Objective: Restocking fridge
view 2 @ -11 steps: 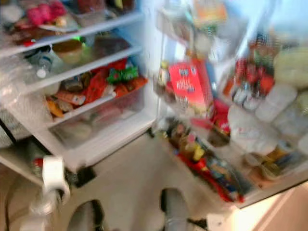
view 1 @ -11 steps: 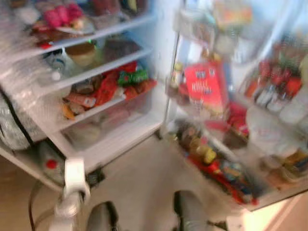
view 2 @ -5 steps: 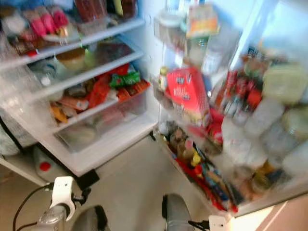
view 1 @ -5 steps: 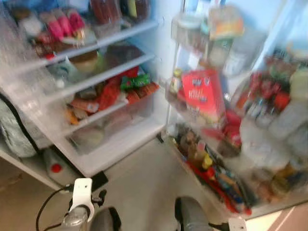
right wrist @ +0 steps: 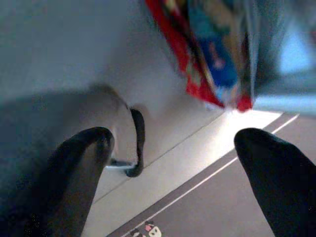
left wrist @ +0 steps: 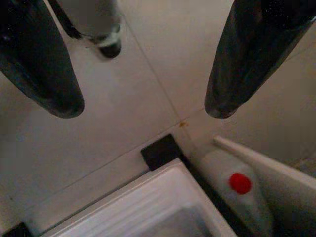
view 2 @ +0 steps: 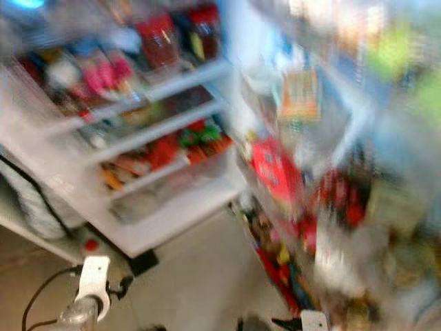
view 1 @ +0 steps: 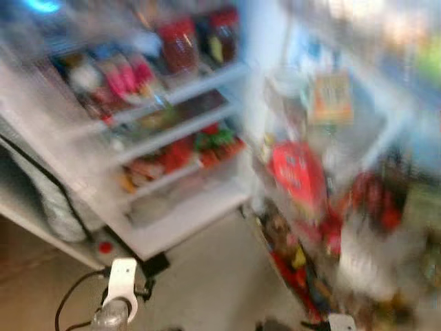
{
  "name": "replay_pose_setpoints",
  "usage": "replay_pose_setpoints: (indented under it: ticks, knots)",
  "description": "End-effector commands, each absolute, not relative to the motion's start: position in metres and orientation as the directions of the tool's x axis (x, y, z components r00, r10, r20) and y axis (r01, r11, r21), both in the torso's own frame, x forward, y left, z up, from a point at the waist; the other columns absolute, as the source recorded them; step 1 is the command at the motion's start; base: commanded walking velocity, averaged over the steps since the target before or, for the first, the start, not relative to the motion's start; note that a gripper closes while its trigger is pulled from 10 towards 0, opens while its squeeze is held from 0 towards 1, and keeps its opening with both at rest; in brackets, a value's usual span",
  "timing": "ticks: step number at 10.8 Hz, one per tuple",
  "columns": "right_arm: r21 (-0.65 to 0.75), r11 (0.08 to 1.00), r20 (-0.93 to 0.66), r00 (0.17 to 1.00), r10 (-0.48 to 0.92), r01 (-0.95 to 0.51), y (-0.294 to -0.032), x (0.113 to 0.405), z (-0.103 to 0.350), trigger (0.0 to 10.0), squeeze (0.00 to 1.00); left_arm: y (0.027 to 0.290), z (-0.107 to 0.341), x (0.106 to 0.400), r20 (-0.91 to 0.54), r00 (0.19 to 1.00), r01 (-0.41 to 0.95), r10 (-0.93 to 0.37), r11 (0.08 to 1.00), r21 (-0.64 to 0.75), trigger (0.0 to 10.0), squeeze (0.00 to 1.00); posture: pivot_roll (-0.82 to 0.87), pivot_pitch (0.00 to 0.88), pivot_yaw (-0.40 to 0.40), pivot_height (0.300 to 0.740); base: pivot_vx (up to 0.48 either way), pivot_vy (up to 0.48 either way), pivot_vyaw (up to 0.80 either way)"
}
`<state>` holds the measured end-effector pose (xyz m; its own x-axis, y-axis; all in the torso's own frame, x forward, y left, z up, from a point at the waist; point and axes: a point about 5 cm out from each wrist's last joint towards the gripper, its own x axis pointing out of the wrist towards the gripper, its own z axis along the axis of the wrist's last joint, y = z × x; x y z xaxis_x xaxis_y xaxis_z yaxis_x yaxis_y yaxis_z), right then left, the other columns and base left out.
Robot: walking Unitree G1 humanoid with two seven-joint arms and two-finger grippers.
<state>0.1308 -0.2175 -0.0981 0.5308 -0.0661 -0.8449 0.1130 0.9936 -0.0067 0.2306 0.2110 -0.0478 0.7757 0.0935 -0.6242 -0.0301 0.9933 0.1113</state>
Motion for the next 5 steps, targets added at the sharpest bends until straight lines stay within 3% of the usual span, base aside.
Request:
replay_pose_setpoints:
  ticks: [1, 5]
  knots:
    - [0.03, 0.994, -0.848, 0.53, -0.03, 0.104, -0.207, 0.13, -0.1, 10.0, 0.0, 0.211, -0.054, 0.221, -0.648, 0.755, -0.017, 0.098, 0.991, 0.131, 10.0, 0.0, -0.23, 0.068, 0.022, 0.74, 0.0, 0.0, 0.0]
    - [0.039, 0.992, -0.844, 0.536, -0.032, 0.121, -0.208, 0.131, -0.1, 10.0, 0.0, 0.21, -0.065, 0.207, -0.706, 0.699, -0.009, 0.111, 0.989, 0.146, 10.0, 0.0, -0.22, 0.084, 0.017, 0.74, 0.0, 0.0, 0.0]
